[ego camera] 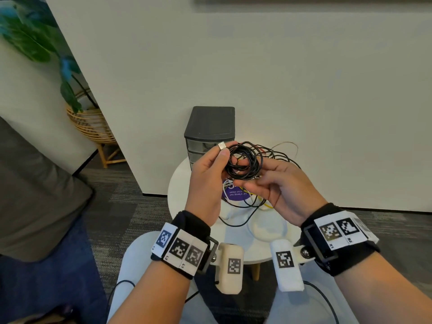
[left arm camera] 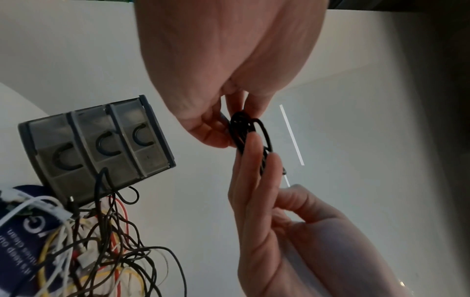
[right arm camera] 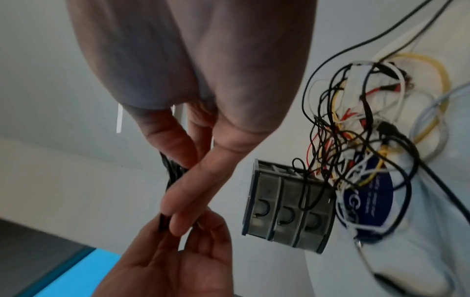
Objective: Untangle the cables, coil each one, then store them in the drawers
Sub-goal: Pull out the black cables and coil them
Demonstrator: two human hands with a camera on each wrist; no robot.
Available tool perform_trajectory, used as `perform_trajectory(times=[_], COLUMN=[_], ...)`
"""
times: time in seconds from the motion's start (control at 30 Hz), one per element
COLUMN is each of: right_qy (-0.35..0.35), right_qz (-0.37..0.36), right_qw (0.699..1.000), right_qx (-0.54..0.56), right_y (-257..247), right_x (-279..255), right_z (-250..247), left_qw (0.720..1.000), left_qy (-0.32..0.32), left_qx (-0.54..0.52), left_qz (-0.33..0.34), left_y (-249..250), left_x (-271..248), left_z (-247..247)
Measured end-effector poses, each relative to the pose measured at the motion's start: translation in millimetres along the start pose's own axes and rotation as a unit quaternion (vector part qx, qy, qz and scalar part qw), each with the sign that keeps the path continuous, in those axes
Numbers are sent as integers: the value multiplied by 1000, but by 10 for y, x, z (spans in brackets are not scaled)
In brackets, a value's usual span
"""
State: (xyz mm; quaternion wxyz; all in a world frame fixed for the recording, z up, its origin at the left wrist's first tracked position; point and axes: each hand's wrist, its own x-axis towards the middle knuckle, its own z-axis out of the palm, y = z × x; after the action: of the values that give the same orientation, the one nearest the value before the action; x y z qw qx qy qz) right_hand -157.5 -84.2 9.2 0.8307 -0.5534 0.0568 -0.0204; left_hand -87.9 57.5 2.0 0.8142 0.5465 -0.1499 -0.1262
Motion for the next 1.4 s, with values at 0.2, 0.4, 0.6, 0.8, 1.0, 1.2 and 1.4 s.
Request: perform_trajectory(times=[0.2,0.4,0.6,0.8,1.0,1.2,1.4], right_qy=[58,88,-3,3,25,70,84], right_qz=[-81,-120,-51,-66,-42,42,92], right_qw=[977,905,855,923,933,960,931], right_qx=[-188,-398,-516,-380,-357,-269,-344], right_y=[123,204,182,6,157,426,858], right_x=[63,81,28,89,361,656,1107], right_z=[1,-75,-63,-17,15,122,193], left_qw=[1000,999,995,987,978,973,953], left_qy=[-4,38,87,15,-41,-54,33], left_qx=[-10,20,38,160,201,132,218], left_qz=[-17,-9,-10,13,-40,-179,-206], left_y=[-44,-102,-193,-174,-171,-177,-424], left_x=[21,58,70,190,268,363,500], left_z=[42,43,98,-7,-238,-758,-1093])
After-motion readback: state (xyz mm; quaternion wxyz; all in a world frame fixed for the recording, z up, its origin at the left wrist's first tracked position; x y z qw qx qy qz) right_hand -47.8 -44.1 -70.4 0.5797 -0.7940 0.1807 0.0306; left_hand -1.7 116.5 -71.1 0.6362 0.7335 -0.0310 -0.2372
